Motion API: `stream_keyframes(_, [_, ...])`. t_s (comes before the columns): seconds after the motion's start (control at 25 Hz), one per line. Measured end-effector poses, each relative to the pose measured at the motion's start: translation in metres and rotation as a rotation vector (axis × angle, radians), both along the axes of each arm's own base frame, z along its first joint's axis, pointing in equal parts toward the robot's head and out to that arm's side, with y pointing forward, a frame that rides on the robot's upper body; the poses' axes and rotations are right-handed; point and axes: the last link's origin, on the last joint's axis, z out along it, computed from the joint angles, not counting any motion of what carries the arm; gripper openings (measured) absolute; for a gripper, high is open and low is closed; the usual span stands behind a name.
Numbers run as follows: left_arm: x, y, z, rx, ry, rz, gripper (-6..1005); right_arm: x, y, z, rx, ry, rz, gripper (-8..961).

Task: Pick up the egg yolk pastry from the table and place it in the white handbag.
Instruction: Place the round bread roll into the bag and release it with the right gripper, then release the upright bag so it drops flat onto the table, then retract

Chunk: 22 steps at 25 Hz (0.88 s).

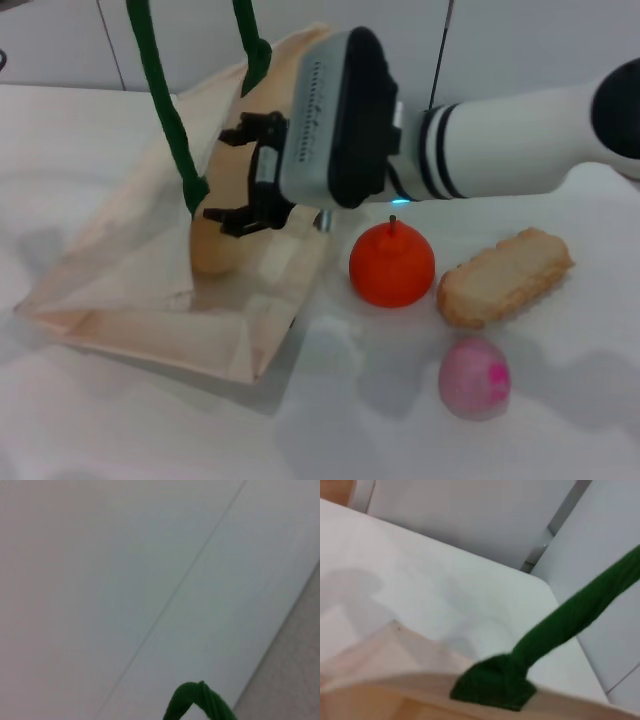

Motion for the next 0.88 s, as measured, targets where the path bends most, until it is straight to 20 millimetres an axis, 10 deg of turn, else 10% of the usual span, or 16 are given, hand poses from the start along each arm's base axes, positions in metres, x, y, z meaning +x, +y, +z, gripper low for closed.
stream_keyframes(0.56, [-0.025,0.000,-0.003,0.051,0.006,0.129,260,0.038,0.024,0.116,0.367,0.258,-0.138,886])
stream_keyframes(0.88, [-0.039,-0.007,-0.005,0.126,-0.014,0.161,264,0.058,0.029,0.142,0.425,0.366,-0.246,888])
